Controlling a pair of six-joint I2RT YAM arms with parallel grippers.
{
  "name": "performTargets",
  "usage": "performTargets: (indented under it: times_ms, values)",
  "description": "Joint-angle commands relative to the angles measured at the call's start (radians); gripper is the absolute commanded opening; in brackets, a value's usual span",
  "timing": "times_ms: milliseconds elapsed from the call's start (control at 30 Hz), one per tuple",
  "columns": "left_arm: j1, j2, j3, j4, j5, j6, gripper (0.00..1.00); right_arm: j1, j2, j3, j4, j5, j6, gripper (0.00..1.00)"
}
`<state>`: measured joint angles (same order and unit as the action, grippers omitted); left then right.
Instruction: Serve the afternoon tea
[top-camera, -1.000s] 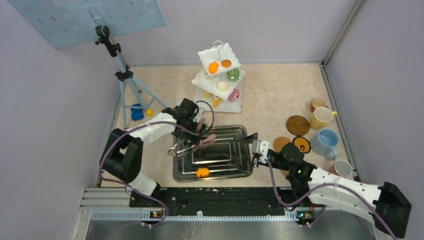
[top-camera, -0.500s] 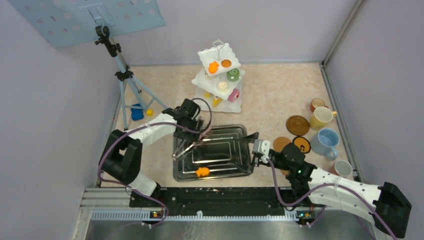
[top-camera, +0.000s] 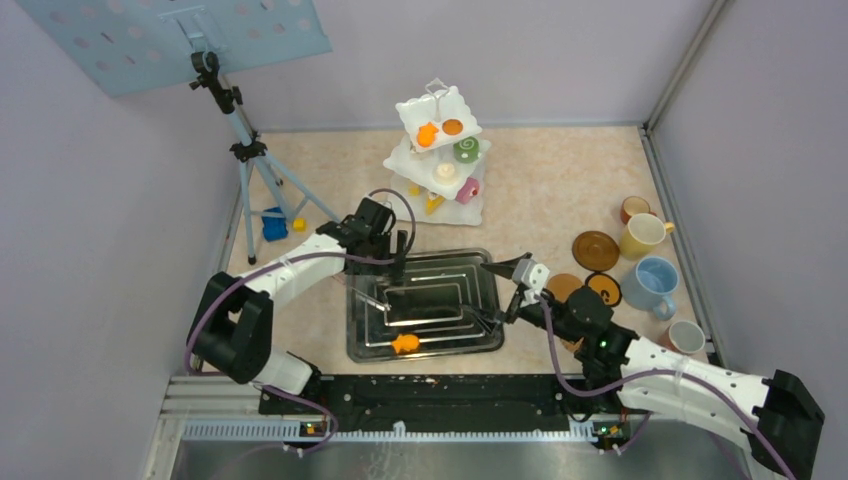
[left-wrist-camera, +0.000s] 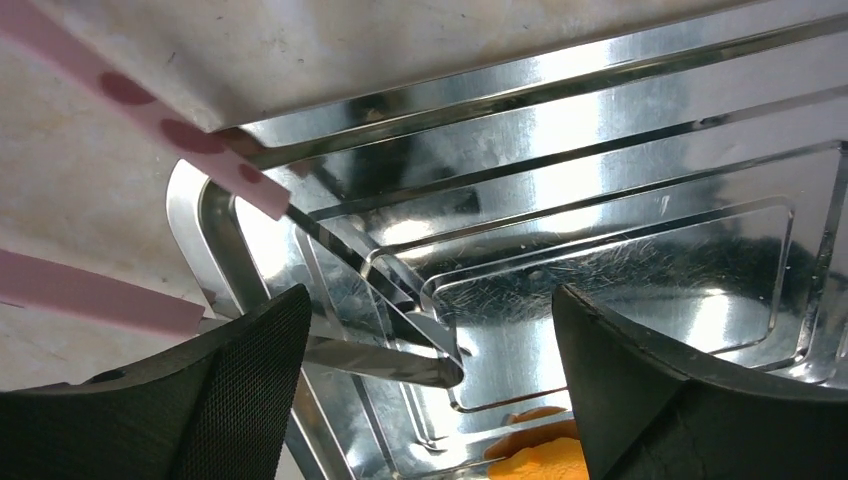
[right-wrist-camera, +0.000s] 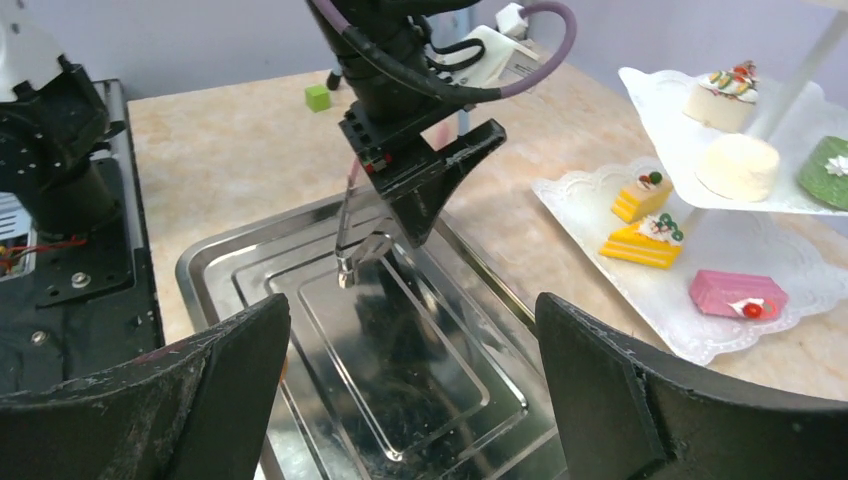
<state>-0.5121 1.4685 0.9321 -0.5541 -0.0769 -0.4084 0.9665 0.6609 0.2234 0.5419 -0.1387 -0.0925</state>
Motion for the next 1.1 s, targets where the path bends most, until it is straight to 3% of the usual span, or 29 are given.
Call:
performTargets:
  times_ms: [0,233,300,533,700,867,1067]
  values:
    - [0.0,-0.06,0.021,0.007,0.038,0.004,0.98,0.007,-0.013,0.076,-0.07,0.087,0.04,0.91]
    - [0.001,-0.173,0.012,-0.084,-0.045,-0.069,0.99,0.007,-0.015,0.057,-0.05,0.081,0.044,0.91]
    - [0.002,-0.182,0.018,-0.159,-0.12,-0.199,0.99,0.008,-0.009,0.054,-0.037,0.09,0.052,0.93]
    - [0.004,-0.182,0.018,-0.341,-0.187,-0.692,0.99,0.009,0.024,0.044,0.039,0.227,0.213,0.94]
    - [0.011,-0.198,0.028,-0.354,-0.268,-0.863,0.99,0.006,0.039,0.07,-0.026,0.328,0.308,0.94]
    - [0.068,-0.171,0.031,-0.332,-0.231,-0.934,0.99,0.008,0.021,0.081,-0.08,0.314,0.3,0.94]
    - [0.202,-0.125,0.019,-0.257,-0.194,-0.903,0.99,0.008,-0.041,0.062,-0.092,0.312,0.303,0.96]
